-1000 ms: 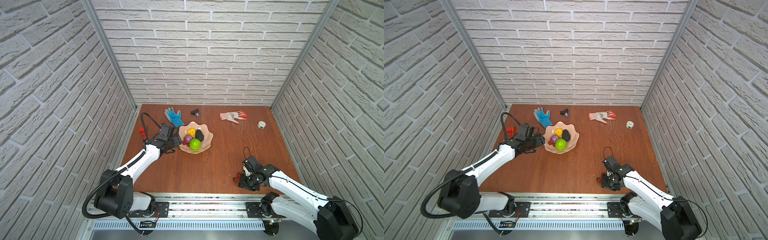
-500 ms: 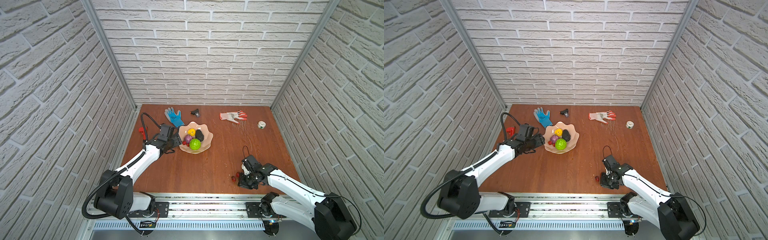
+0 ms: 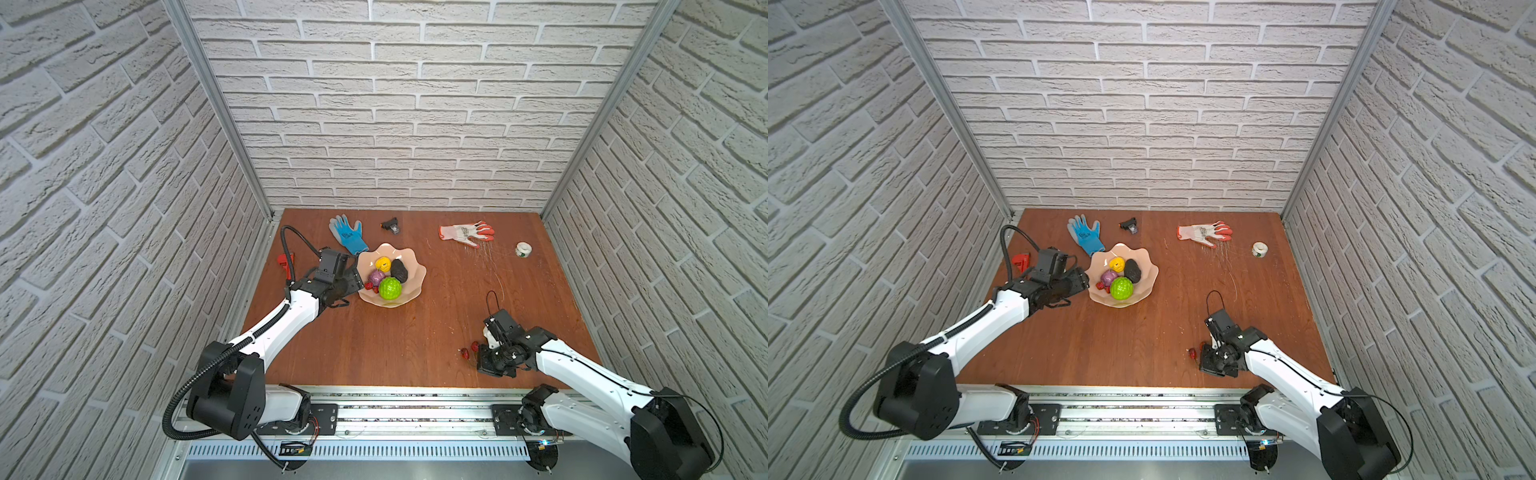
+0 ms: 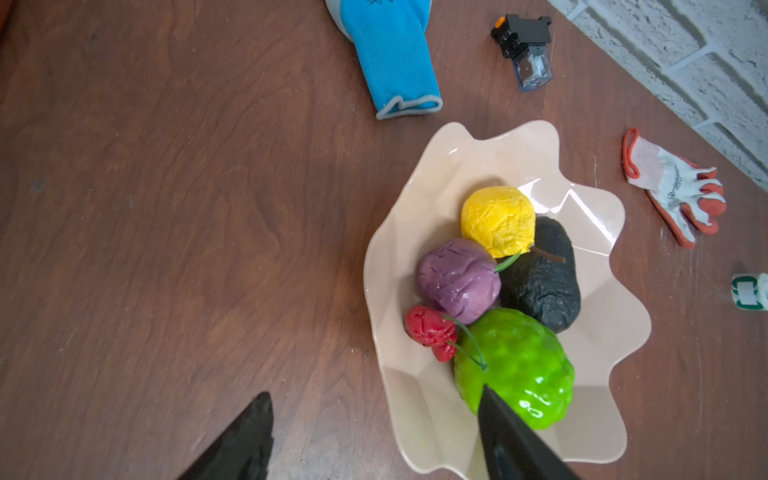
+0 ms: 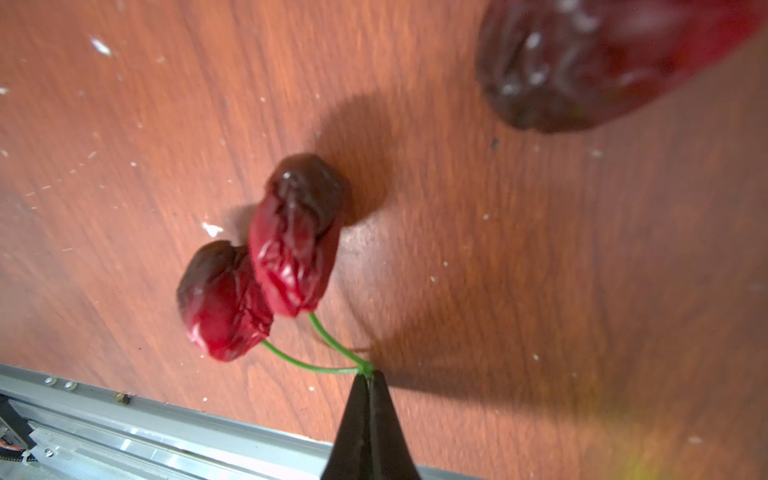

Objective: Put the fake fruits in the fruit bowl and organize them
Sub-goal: 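Lower the open right gripper over the second red cherry pair's stems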

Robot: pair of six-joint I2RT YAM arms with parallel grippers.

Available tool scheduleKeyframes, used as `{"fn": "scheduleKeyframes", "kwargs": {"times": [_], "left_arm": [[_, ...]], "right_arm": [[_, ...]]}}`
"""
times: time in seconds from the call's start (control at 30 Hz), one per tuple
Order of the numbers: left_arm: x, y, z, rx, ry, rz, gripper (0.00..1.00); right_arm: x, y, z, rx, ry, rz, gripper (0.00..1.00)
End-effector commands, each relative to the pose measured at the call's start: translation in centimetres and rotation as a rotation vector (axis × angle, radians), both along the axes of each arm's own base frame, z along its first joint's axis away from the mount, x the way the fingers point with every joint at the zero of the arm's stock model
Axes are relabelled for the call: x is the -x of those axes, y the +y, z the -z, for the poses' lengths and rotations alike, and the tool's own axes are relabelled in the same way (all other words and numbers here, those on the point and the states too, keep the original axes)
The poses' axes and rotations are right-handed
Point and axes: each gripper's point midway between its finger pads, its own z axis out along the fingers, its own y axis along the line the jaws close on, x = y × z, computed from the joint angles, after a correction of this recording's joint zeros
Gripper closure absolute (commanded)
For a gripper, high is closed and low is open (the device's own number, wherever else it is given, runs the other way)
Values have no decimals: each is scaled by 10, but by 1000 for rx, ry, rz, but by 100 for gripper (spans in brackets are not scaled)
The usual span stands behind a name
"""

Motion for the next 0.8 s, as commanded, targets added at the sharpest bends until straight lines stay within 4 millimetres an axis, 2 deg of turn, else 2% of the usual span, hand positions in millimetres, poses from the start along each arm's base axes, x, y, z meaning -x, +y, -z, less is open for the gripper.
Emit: {"fn": "scheduleKeyframes", "kwargs": {"times": [0.0, 0.1, 0.17, 0.37, 0.77], "left_arm": [[-2, 2, -1, 10, -12, -11, 23], [-2, 1, 0, 13, -10, -10, 23], [-1, 1, 0, 13, -8, -7, 23], [0, 3, -1, 11, -12, -12, 23], [1, 4, -3, 8, -10, -10, 23]], "right_arm": [[-10, 0, -13, 8, -42, -9, 91], [-15, 1, -15, 13, -49, -29, 77], [-18, 4, -15, 12, -49, -50, 71], [-24, 6, -17, 23, -48, -73, 69], [-29, 6, -2, 43, -24, -87, 67]]}}
